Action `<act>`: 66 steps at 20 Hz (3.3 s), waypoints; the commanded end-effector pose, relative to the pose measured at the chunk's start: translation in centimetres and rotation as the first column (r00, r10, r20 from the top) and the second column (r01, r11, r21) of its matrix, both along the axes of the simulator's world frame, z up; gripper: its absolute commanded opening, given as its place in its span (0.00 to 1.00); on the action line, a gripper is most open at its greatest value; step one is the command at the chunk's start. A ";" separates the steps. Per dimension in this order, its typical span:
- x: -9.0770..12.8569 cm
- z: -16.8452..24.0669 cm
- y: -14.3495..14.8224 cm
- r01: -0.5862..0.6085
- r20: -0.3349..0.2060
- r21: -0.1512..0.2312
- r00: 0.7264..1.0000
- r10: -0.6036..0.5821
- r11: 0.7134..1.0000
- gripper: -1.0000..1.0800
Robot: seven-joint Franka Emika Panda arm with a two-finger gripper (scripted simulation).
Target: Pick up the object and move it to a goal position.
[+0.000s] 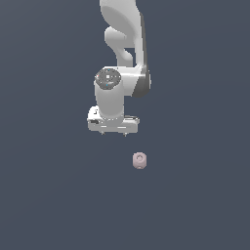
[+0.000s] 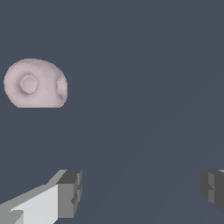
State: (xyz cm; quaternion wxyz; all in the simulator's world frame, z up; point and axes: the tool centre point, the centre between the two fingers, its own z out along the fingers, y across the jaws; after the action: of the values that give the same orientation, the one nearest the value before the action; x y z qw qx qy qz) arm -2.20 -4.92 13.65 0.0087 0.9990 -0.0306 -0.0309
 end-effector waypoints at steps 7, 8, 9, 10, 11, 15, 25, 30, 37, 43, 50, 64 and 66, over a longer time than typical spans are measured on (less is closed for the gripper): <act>-0.2 -0.5 2.4 -0.009 -0.012 0.018 1.000 0.009 1.000 0.96; -0.3 -0.7 2.9 -0.011 -0.015 0.022 1.000 0.011 1.000 0.96; -0.4 -0.7 3.2 -0.012 -0.017 0.025 1.000 0.013 1.000 0.96; -0.4 -0.8 3.4 -0.013 -0.019 0.027 1.000 0.014 1.000 0.96; -0.5 -0.8 3.5 -0.014 -0.020 0.027 1.000 0.014 1.000 0.96; -0.3 -0.8 3.4 -0.013 -0.017 0.026 1.000 0.013 1.000 0.96; 2.9 -1.9 5.9 -0.008 0.008 0.019 1.000 0.008 1.000 0.96; 5.5 -3.0 8.3 -0.003 0.031 0.016 1.000 0.003 1.000 0.96; 7.9 -4.2 10.9 0.003 0.055 0.015 0.999 -0.003 1.000 0.96; 8.6 -4.7 11.7 0.005 0.062 0.016 0.998 -0.006 1.000 0.96; 8.5 -5.6 11.7 0.003 0.061 0.016 0.998 -0.004 1.000 0.96; 8.6 -9.7 11.8 0.005 0.062 0.016 0.998 -0.006 1.000 0.00; 8.6 -9.7 11.8 0.005 0.062 0.016 0.998 -0.006 1.000 0.00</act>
State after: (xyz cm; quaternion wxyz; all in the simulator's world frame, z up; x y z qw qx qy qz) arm 6.37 6.86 3.96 0.0000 0.9995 -0.0331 -0.0002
